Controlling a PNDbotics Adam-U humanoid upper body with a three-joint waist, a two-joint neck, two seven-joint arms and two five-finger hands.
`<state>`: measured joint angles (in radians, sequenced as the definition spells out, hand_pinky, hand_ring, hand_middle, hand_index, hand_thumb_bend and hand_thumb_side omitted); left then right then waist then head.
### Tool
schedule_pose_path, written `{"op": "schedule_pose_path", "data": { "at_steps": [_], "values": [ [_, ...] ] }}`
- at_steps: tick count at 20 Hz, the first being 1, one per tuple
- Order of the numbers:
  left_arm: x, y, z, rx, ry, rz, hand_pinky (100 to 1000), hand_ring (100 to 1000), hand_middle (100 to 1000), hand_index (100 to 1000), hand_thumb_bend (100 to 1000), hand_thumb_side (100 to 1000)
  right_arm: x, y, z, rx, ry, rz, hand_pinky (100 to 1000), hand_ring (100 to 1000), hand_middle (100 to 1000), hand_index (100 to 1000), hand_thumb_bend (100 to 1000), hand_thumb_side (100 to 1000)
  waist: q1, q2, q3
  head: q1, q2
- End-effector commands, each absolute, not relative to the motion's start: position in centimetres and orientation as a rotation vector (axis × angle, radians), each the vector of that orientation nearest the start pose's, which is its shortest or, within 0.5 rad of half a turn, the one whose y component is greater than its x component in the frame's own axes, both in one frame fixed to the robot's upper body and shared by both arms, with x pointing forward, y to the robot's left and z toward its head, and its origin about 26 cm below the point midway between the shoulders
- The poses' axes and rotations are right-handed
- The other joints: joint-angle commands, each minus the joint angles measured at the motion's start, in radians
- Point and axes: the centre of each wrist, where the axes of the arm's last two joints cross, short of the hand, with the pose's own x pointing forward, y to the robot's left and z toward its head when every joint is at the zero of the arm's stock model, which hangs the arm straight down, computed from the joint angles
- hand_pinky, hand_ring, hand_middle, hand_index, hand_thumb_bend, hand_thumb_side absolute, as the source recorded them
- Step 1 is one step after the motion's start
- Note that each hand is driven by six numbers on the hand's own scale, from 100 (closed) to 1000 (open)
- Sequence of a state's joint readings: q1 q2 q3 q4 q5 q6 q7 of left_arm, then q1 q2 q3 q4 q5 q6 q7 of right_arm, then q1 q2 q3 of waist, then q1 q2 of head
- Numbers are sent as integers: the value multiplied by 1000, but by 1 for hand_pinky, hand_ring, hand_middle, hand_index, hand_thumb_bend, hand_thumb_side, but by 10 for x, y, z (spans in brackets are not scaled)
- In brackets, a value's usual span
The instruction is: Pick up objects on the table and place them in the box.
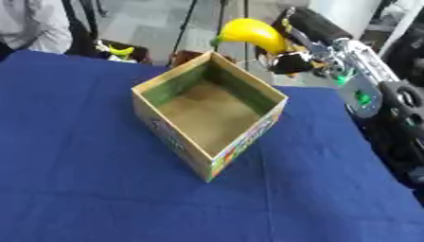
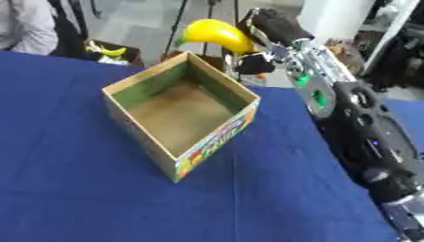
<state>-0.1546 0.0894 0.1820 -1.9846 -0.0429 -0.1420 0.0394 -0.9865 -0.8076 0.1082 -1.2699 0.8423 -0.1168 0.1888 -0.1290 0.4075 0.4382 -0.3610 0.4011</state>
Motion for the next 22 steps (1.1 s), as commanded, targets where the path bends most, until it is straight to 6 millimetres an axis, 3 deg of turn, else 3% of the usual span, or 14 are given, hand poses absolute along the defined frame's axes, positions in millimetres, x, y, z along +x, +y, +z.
{"op": "schedule_pose_path", "data": {
  "at_steps": [1,10,22],
  "values": [
    [283,284,153,260,-2303,-8,248,309,409,471,100,1000,411,-350,370,-1584,-1683,1273,619,631,309,450,100,480,5,-16,3,-7,-21],
    [285,281,155,245,-2315,-11,249,308,409,471,100,1000,419,-344,360,-1613,-1650,1328,617,635,314,450,100,485,-1,0,25,-26,-40],
    [286,278,156,231,-2324,-24,249,307,409,471,100,1000,426,-358,352,-1659,-1558,1360,623,664,337,462,100,483,-11,24,57,-62,-62]
  ]
}}
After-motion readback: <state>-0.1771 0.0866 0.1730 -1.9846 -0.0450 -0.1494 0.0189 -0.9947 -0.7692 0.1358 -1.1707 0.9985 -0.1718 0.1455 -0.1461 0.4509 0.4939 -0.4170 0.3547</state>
